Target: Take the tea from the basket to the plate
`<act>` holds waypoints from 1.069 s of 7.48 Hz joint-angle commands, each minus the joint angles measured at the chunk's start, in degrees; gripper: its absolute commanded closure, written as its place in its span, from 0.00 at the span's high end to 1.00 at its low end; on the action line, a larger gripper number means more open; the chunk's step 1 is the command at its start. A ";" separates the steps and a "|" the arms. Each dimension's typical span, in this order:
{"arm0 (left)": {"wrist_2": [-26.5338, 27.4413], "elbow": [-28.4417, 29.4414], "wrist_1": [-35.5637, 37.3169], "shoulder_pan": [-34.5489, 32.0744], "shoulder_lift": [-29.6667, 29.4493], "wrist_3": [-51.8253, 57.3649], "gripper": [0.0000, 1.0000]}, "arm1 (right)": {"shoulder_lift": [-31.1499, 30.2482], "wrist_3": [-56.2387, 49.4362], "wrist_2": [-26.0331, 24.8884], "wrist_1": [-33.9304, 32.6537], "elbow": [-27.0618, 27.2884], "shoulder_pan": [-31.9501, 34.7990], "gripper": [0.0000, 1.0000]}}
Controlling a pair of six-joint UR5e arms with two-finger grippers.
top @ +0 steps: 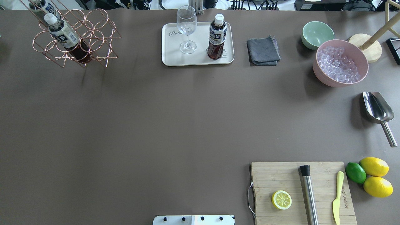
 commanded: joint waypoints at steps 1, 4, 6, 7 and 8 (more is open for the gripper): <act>-0.01 1.85 -0.41 0.15 -1.85 -0.31 0.00 | 0.01 -4.30 0.02 0.69 -3.85 3.92 1.00; 0.17 2.28 -0.23 0.06 -1.52 0.30 0.00 | -0.25 -3.16 -0.61 2.27 -4.98 3.92 1.00; 1.48 7.80 -1.72 0.33 -2.65 0.13 0.00 | 0.10 -2.45 -0.26 2.45 -4.55 4.18 1.00; 1.58 8.34 -1.64 0.42 -2.65 -0.48 0.00 | 0.10 -3.23 -0.34 2.97 -4.46 4.44 1.00; 1.84 8.35 -1.64 0.50 -2.48 -2.23 0.00 | 0.01 -2.54 -0.26 3.41 -3.33 5.40 1.00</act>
